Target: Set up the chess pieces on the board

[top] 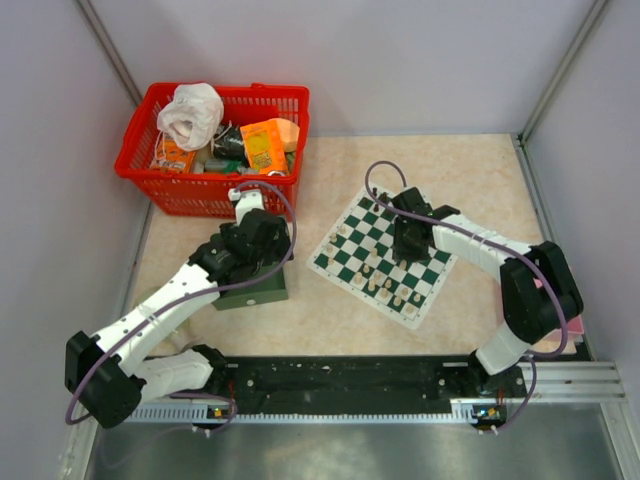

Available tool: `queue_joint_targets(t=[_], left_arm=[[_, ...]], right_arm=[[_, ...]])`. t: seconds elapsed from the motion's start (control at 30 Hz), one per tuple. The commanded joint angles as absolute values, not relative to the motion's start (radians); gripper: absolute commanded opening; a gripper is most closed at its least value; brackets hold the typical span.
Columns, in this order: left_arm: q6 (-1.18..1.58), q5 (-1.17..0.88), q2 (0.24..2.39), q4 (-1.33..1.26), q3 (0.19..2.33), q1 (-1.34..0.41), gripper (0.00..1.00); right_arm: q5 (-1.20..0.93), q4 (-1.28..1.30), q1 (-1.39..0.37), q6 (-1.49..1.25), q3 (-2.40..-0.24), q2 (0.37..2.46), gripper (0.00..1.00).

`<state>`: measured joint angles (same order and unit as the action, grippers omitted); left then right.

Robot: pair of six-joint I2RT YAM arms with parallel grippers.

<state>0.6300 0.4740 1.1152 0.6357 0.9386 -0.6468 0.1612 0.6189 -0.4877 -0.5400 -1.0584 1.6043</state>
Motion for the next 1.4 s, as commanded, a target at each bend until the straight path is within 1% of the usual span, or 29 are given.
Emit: queue_joint_targets(t=[0.0,0.27,0.7,0.77,0.87,0.93,1.0,1.23,1.37], left_arm=[[0.641,0.465,1.100,0.609,0.936,-0.641,0.99],[0.641,0.462,1.108,0.617,0.933,-0.638,0.99],[0.650,0.456,1.103,0.615,0.913,-0.635,0.99],[0.650,0.456,1.104,0.615,0.913,-0.634,0.99],[0.649,0.453,1.106,0.614,0.913,-0.632,0.99],[0.647,0.453,1.106,0.614,0.911,-0.630,0.99],[0.647,0.454,1.106,0.614,0.910,-0.630,0.99],[0.652,0.451,1.104,0.609,0.902,-0.627,0.99],[0.653,0.454,1.103,0.606,0.902,-0.626,0.99]], right_arm=[[0.156,0.580,-0.477,-0.517,-1.046,1.614,0.39],[0.161,0.580,-0.474,-0.509,-1.040,1.609,0.31],[0.146,0.580,-0.472,-0.497,-1.037,1.609,0.26],[0.144,0.580,-0.472,-0.494,-1.039,1.612,0.22],[0.138,0.578,-0.472,-0.494,-1.042,1.609,0.20],[0.135,0.583,-0.474,-0.492,-1.045,1.605,0.15],[0.133,0.595,-0.472,-0.488,-1.054,1.594,0.13],[0.144,0.663,-0.477,-0.466,-1.136,1.503,0.11],[0.144,0.690,-0.517,-0.468,-1.218,1.480,0.11]])
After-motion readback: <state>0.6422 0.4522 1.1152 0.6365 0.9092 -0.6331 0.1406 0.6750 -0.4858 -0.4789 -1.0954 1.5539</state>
